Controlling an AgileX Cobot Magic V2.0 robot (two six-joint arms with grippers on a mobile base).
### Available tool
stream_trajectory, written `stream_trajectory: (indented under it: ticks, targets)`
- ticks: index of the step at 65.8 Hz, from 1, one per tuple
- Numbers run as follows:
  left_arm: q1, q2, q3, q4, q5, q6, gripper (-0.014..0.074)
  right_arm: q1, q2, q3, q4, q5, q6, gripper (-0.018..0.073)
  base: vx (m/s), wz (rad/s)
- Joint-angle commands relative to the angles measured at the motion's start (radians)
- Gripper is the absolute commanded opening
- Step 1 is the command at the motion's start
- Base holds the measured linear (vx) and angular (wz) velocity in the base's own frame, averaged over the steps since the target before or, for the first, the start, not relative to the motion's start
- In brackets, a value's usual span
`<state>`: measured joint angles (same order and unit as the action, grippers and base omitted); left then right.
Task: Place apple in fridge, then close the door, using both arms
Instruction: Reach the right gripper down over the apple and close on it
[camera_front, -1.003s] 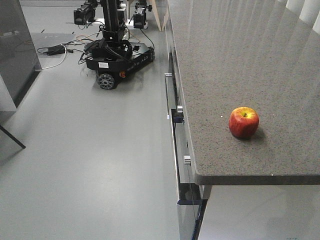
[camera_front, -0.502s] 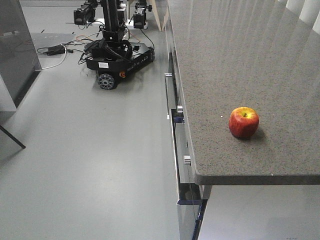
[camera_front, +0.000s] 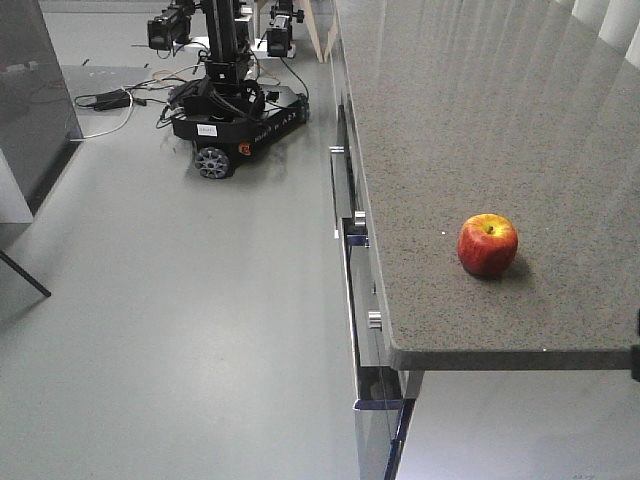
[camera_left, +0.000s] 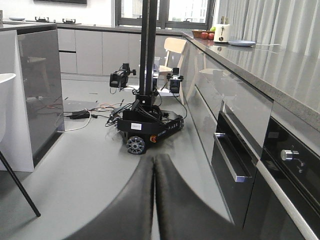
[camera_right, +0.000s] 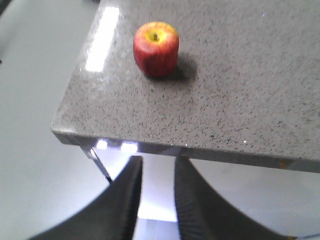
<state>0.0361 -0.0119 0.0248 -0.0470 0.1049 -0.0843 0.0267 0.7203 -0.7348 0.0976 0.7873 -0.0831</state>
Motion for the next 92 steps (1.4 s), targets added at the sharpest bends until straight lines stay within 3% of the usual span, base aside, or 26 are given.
stream_trajectory:
  ticks: [1, 11, 22, 33, 51, 92]
  targets:
    - [-0.001, -0.015, 0.029, -0.004, -0.072, -0.007, -0.0006, -0.004, 0.044, -0.034, 0.017, -0.065, -0.035, 0.0344, 0.00, 0.00]
    - [-0.001, -0.015, 0.029, -0.004, -0.072, -0.007, -0.0006, -0.004, 0.113, -0.034, 0.017, -0.099, -0.040, 0.0591, 0.00, 0.00]
    - [-0.001, -0.015, 0.029, -0.004, -0.072, -0.007, -0.0006, -0.004, 0.219, -0.059, 0.058, -0.109, -0.079, 0.0713, 0.00, 0.00]
    - [-0.001, -0.015, 0.029, -0.004, -0.072, -0.007, -0.0006, -0.004, 0.347, -0.137, 0.141, -0.111, -0.175, 0.0704, 0.00, 0.00]
    - [-0.001, -0.015, 0.029, -0.004, -0.072, -0.007, -0.0006, -0.004, 0.558, -0.296, 0.143, -0.119, -0.254, 0.0688, 0.00, 0.00]
    - [-0.001, -0.015, 0.029, -0.004, -0.072, -0.007, -0.0006, -0.004, 0.931, -0.575, 0.168, -0.144, -0.262, 0.0662, 0.00, 0.00]
